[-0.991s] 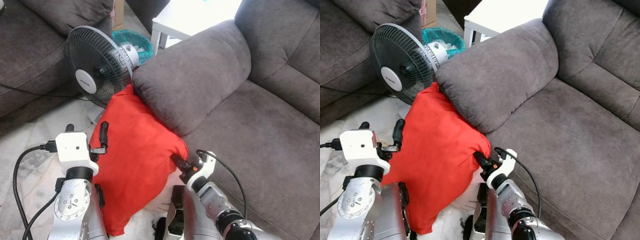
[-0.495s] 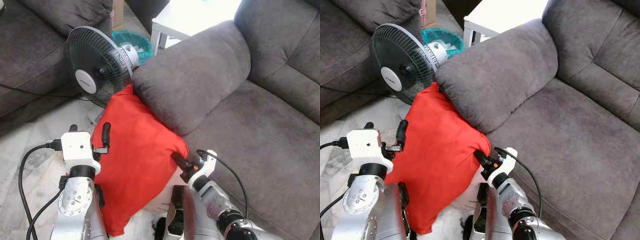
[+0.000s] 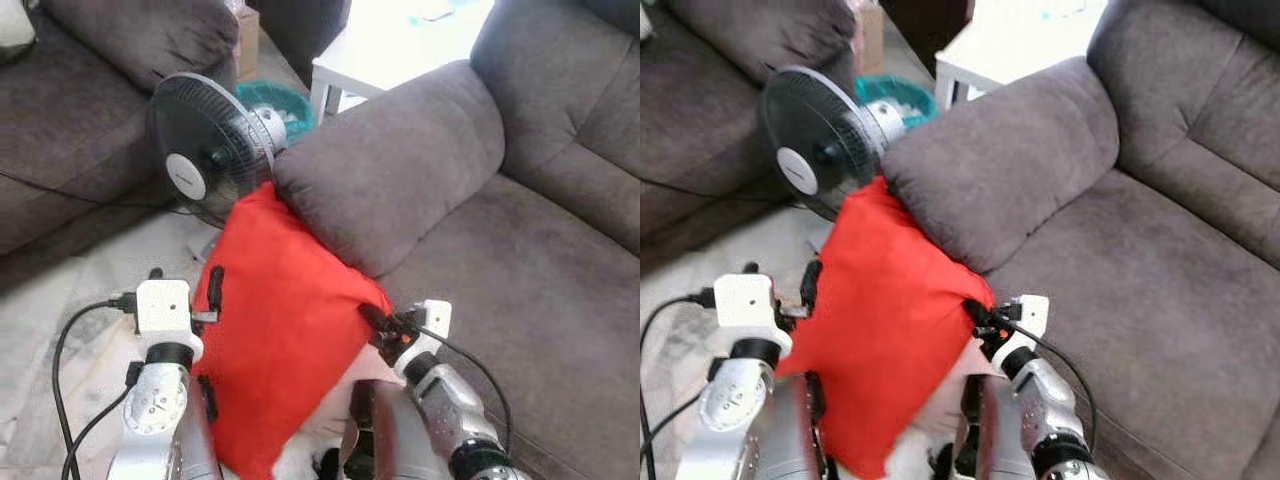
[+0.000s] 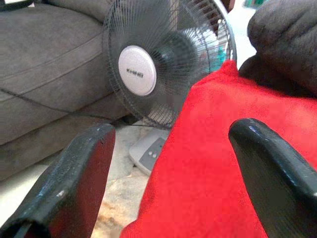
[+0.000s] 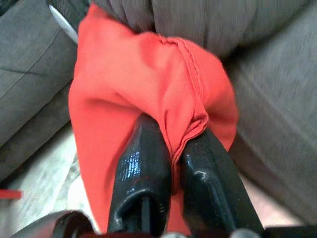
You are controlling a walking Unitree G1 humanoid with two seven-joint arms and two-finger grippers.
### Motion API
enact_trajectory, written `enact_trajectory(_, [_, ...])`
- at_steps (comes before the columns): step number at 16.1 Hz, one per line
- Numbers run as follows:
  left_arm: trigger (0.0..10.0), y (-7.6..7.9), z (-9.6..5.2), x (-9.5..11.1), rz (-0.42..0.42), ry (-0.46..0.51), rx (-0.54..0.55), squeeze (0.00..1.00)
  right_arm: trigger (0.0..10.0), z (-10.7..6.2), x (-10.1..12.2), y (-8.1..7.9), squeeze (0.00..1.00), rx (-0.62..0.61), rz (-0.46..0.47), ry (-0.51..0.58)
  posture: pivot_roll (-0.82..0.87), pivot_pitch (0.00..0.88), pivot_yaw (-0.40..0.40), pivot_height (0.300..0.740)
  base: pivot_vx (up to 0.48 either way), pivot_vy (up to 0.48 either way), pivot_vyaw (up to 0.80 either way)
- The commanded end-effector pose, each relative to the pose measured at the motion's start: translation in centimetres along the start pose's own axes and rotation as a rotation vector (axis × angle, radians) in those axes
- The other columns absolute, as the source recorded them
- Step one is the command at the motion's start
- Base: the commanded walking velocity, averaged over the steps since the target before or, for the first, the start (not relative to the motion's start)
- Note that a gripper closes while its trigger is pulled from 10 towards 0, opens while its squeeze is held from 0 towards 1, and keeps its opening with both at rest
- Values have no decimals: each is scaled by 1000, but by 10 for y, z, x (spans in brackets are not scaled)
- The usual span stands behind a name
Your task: Move the pillow to the sofa from floor
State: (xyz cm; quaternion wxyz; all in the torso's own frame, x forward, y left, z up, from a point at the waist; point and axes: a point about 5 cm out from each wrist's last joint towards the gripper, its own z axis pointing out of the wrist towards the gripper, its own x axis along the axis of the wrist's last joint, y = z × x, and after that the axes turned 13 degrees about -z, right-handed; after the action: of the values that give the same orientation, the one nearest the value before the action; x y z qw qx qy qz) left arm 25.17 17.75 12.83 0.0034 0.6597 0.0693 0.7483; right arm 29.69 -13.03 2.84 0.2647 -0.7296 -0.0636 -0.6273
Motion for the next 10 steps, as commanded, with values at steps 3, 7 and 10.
enact_trajectory(3, [10000,1,0,-15,-15,-46,-35,0,10000,-8,33,8,0,-83,-157,169,205,50,-151,537,0,0,0])
enact_trajectory(7, [10000,14,11,-31,-92,-97,-83,0,10000,-24,36,19,0,-198,-209,183,143,21,-100,537,0,0,0])
enact_trajectory(10, [10000,19,18,-31,-95,-89,-112,0,10000,-24,49,23,0,-248,-228,214,123,15,-86,537,0,0,0])
